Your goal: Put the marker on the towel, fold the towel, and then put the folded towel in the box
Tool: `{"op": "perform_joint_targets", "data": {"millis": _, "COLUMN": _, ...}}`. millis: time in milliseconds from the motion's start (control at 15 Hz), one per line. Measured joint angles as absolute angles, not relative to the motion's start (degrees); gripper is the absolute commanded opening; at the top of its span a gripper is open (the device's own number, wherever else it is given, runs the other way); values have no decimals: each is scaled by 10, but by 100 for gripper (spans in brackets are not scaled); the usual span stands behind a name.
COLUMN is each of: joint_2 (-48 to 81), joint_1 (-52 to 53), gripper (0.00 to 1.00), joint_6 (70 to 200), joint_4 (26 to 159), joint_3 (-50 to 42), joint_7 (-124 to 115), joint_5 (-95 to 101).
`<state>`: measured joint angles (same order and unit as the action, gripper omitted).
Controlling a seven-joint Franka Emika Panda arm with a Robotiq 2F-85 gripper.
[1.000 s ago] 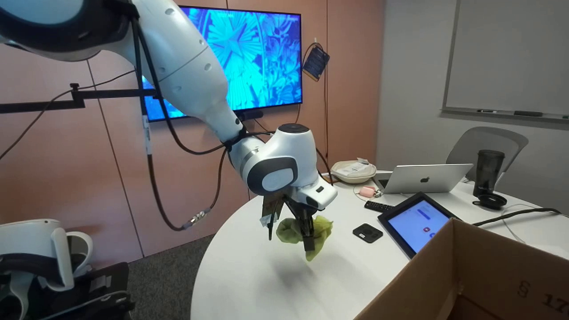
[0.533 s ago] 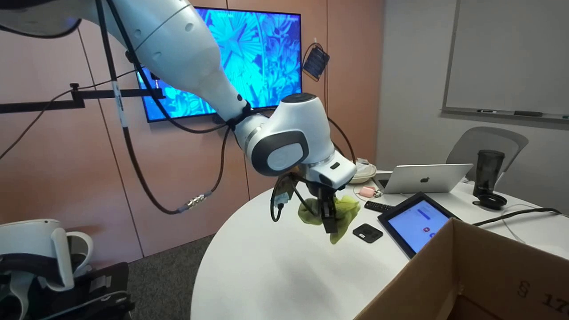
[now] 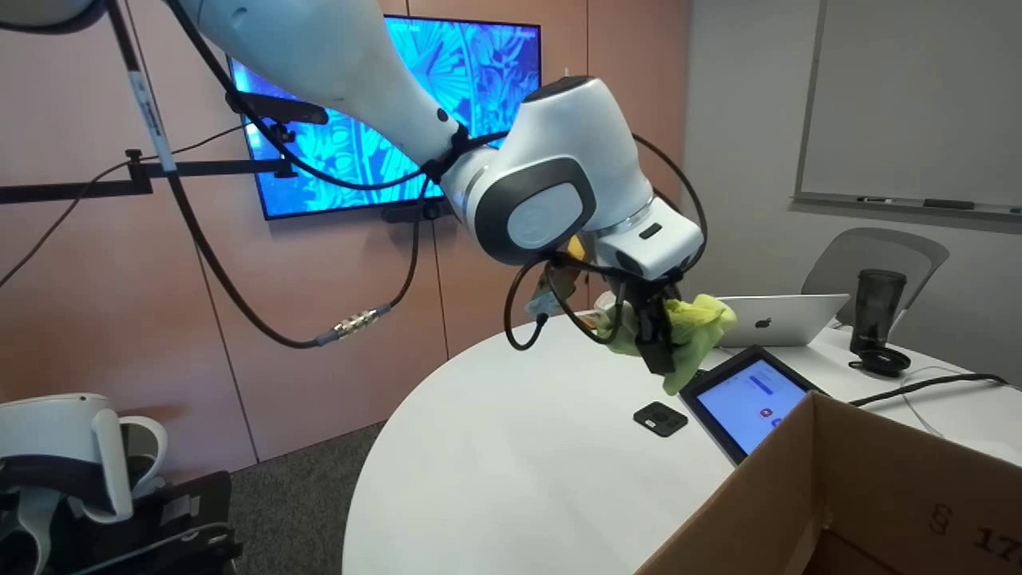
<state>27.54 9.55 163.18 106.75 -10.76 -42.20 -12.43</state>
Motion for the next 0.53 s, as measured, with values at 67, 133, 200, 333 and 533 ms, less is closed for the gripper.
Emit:
{"op": "perform_joint_targets", "data": {"millis": 67, "joint_2": 275, "joint_1": 97, "gripper": 4, "joint_6": 1635, "joint_4": 1061, "joint_3": -123, "joint_7": -444, "joint_5": -121}}
{"op": "perform_joint_targets", "data": {"millis": 133, "joint_2": 275, "joint_1": 97, "gripper": 4, "joint_6": 1636, "joint_4": 1054, "joint_3": -136, "joint_7": -464, "joint_5": -118}}
{"op": "perform_joint_targets", "data": {"millis": 200, "joint_2": 275, "joint_1": 96, "gripper": 4, "joint_6": 1637, "joint_4": 1048, "joint_3": -148, "joint_7": -481, "joint_5": -117}}
{"op": "perform_joint_targets", "data": {"millis": 333, "joint_2": 275, "joint_1": 102, "gripper": 4, "joint_6": 1639, "joint_4": 1041, "joint_3": -178, "joint_7": -517, "joint_5": -116}}
{"op": "perform_joint_targets", "data": {"millis": 533, "joint_2": 276, "joint_1": 120, "gripper": 4, "joint_6": 1639, "joint_4": 1037, "joint_3": -232, "joint_7": -580, "joint_5": -114}}
